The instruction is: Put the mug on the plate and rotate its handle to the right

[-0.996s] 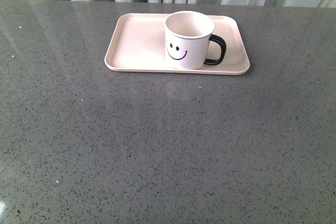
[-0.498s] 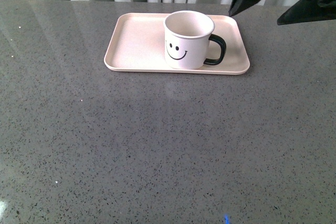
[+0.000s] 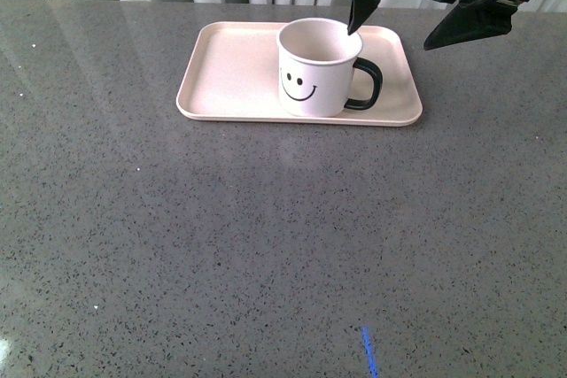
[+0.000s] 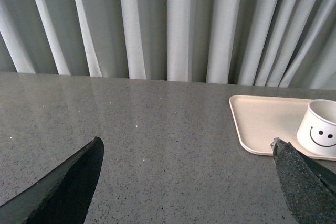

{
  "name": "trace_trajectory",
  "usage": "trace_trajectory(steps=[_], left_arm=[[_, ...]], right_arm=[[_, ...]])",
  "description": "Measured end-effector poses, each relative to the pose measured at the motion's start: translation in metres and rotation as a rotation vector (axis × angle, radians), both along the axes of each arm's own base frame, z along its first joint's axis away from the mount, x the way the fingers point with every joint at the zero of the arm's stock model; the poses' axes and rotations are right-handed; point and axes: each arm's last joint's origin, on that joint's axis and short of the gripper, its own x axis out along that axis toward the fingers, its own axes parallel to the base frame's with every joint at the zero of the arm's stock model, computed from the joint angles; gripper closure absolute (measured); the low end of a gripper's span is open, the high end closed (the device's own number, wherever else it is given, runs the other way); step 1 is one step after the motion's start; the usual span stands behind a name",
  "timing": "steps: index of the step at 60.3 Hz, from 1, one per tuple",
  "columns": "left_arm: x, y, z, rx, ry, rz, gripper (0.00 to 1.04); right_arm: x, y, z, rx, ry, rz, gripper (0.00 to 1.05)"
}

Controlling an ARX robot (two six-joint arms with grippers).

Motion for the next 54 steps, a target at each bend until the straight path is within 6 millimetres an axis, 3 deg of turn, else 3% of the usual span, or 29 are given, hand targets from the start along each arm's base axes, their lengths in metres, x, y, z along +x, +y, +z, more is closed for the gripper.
trace_trajectory(steps=[16,54], left_arm=[[0.0,0.0,0.0,0.0,0.0,0.0,0.09],[0.0,0.0,0.0,0.0,0.0,0.0,0.09]], right_arm=[[0.009,0.008,-0.005,-0.025,0.027,0.004,0.09],[0.006,0.014,-0.009,-0.051,0.058,0.011,0.09]])
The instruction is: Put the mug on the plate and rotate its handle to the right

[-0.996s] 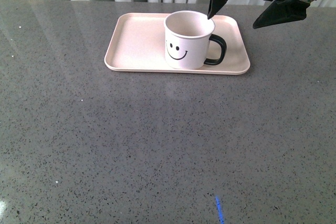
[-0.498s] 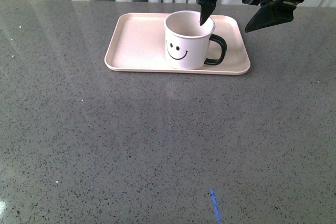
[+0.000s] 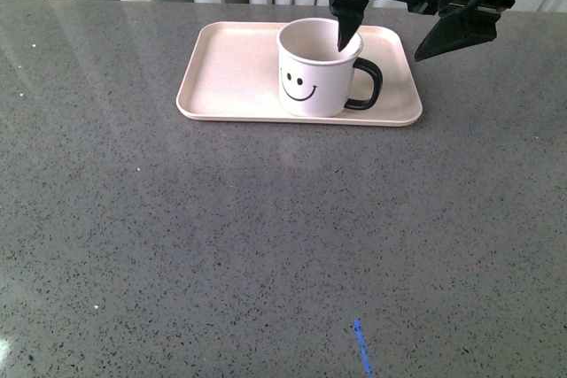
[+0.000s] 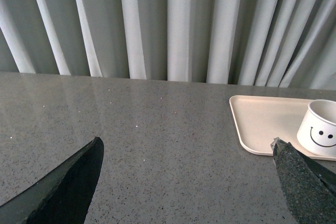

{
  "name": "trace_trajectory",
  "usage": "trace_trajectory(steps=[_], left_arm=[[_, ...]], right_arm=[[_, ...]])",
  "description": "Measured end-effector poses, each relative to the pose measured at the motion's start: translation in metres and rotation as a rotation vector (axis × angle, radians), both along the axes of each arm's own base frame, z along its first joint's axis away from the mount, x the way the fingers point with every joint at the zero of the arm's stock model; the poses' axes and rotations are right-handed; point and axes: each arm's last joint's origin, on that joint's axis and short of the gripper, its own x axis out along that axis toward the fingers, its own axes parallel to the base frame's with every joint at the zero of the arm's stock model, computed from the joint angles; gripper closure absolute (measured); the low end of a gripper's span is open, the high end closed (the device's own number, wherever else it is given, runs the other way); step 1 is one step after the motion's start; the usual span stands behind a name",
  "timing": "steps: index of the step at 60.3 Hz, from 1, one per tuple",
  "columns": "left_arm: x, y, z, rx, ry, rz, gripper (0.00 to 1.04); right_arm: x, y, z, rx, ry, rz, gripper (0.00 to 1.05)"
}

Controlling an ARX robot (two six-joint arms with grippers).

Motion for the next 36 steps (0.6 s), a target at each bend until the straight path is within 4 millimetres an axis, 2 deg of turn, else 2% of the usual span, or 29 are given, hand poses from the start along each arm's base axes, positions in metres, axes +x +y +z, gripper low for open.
trace_trajectory(steps=[36], left_arm=[[0.0,0.0,0.0,0.0,0.0,0.0,0.09]], right_arm=[[0.011,0.006,-0.007,-0.01,0.013,0.005,0.09]])
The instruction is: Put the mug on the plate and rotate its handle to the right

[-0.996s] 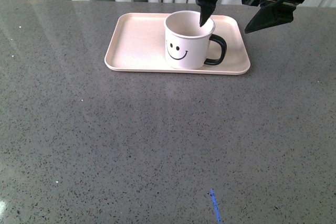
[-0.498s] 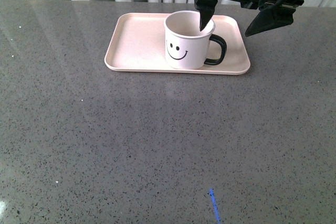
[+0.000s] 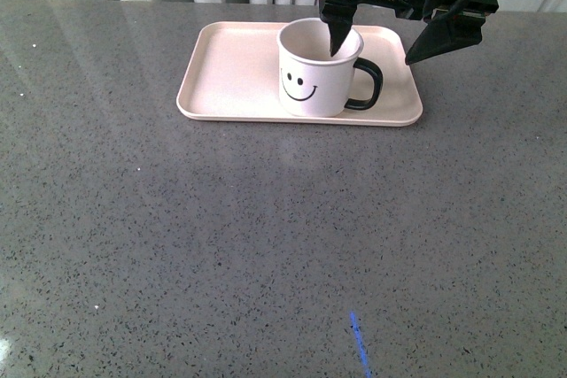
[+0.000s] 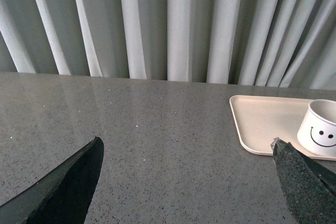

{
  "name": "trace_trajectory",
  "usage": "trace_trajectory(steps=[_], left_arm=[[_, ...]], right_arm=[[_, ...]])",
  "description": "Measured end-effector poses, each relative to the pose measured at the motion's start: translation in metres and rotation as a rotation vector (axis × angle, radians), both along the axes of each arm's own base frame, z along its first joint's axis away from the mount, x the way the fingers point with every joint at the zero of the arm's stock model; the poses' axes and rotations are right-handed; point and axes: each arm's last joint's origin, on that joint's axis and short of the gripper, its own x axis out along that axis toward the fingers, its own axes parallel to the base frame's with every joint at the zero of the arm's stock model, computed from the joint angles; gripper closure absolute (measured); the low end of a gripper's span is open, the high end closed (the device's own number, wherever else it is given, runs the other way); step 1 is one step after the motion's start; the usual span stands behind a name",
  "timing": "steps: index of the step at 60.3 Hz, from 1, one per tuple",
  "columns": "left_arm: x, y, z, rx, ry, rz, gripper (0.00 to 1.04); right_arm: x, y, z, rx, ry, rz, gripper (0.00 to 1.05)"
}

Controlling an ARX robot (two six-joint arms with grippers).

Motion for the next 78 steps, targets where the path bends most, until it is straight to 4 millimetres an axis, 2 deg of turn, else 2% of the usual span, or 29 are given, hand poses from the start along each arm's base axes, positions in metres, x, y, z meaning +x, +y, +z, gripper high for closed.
trace_trajectory(steps=[11,15,36,46,64,78], left_arm=[[0.0,0.0,0.0,0.0,0.0,0.0,0.09],[0.0,0.0,0.0,0.0,0.0,0.0,0.09],[0.0,0.0,0.0,0.0,0.0,0.0,0.09],[0.0,0.0,0.0,0.0,0.0,0.0,0.09],[0.0,0.0,0.0,0.0,0.0,0.0,0.09],[0.0,0.0,0.0,0.0,0.0,0.0,0.09]], right_arm=[[0.005,0.001,-0.001,0.002,0.003,-0.002,0.14],[0.007,0.001,-0.003,0.001,0.008,-0.003,0.19],[0.017,0.006,-0.005,0.001,0.009,0.002,0.68],[0.023,0.009,-0.005,0.004,0.006,0.001,1.03],[0.028,0.011,0.005,0.011,-0.012,0.003,1.03],[0.029,0.004,0.008,0.01,-0.017,0.109,1.03]])
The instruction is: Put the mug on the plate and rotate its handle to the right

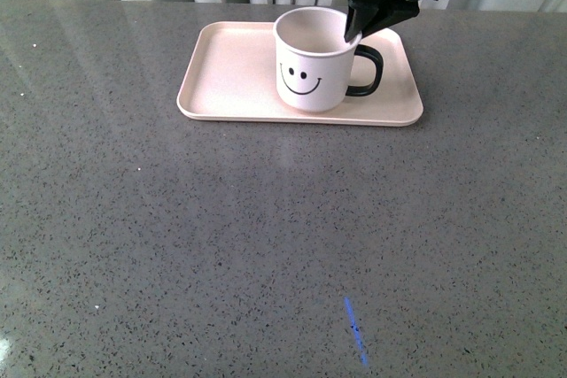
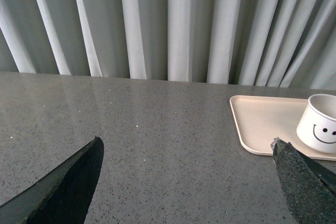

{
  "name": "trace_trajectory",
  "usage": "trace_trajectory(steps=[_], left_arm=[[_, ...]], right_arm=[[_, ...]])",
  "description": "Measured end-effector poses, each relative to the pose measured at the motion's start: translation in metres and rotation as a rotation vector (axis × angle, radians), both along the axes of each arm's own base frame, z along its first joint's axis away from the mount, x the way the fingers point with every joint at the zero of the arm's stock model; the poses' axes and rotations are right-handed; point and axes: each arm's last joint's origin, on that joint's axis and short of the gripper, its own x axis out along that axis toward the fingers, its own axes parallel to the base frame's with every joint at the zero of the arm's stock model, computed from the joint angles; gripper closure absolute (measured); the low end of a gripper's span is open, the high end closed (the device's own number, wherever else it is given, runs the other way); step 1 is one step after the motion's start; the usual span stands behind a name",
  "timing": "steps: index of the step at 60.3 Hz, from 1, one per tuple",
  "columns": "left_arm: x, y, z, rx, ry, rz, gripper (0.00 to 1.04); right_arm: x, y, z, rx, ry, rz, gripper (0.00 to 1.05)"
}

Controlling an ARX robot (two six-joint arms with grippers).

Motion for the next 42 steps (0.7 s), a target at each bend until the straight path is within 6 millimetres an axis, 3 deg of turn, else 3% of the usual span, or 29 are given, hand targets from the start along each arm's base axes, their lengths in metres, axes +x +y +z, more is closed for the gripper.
trace_trajectory(steps=[19,42], left_arm=[[0.0,0.0,0.0,0.0,0.0,0.0,0.09],[0.0,0.0,0.0,0.0,0.0,0.0,0.09]], right_arm=[[-0.005,-0.025,0.015,-0.063,-0.043,0.175,1.03],[0.001,-0.024,0.027,-0.085,-0.086,0.259,1.03]])
